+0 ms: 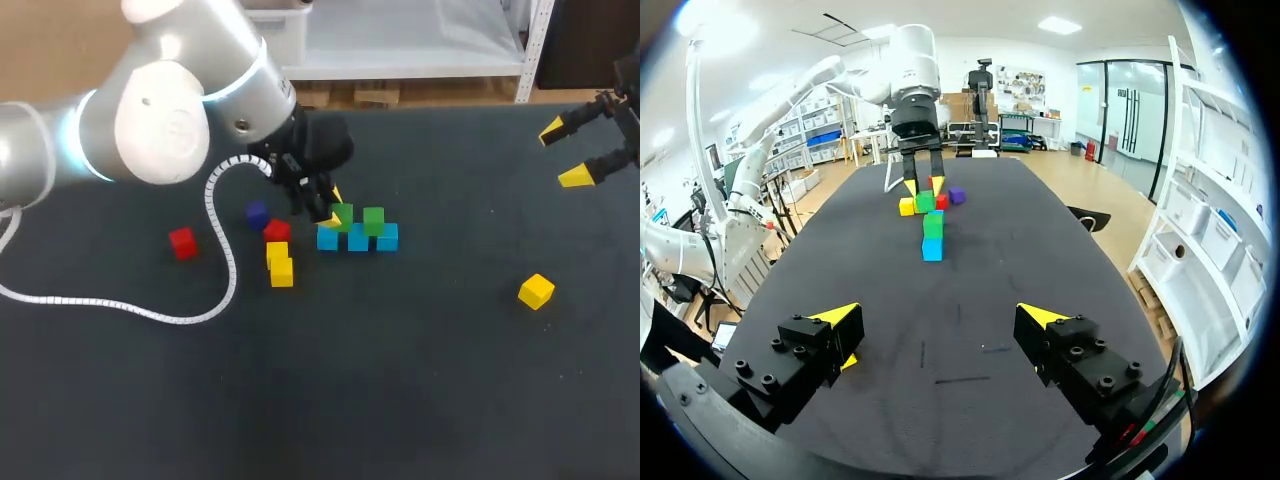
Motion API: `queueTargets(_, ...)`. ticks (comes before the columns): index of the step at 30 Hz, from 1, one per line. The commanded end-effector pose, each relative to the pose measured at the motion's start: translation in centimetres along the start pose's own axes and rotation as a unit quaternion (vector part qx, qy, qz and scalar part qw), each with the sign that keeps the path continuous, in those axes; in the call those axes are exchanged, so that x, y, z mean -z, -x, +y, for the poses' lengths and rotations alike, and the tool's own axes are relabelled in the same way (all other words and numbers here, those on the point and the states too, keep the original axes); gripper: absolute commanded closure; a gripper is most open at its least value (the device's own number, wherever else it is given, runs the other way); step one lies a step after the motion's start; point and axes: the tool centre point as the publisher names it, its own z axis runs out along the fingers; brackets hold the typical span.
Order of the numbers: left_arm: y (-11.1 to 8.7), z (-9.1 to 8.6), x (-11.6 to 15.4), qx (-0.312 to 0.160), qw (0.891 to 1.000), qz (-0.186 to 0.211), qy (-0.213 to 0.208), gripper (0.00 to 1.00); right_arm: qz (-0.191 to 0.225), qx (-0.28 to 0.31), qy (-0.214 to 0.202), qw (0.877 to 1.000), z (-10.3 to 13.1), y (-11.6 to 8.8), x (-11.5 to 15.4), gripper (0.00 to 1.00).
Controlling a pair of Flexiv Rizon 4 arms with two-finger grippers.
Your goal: Place the blue cubes, place green cubes on the blue cubes, place the yellow cubes on the green cubes, then place the red cubes on the yellow cubes, and place purple cube on the red cubes.
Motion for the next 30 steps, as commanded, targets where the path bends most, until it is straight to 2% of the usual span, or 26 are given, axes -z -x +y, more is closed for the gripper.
queueTargets(1,-0.16,0.96,-0.80,-0.001,1.000,-0.004,-0.010,1.00,0.000,0.000,0.000,1.000,-0.04,0.00,-0.04,0.00)
queueTargets(10,-0.27,1.16,-1.11,0.005,1.000,-0.013,-0.013,1.00,0.000,0.000,0.000,1.000,-0.04,0.00,-0.04,0.00)
queueTargets(30,-0.65,1.11,-1.49,0.006,1.000,-0.005,-0.024,1.00,0.000,0.000,0.000,1.000,-0.04,0.00,-0.04,0.00)
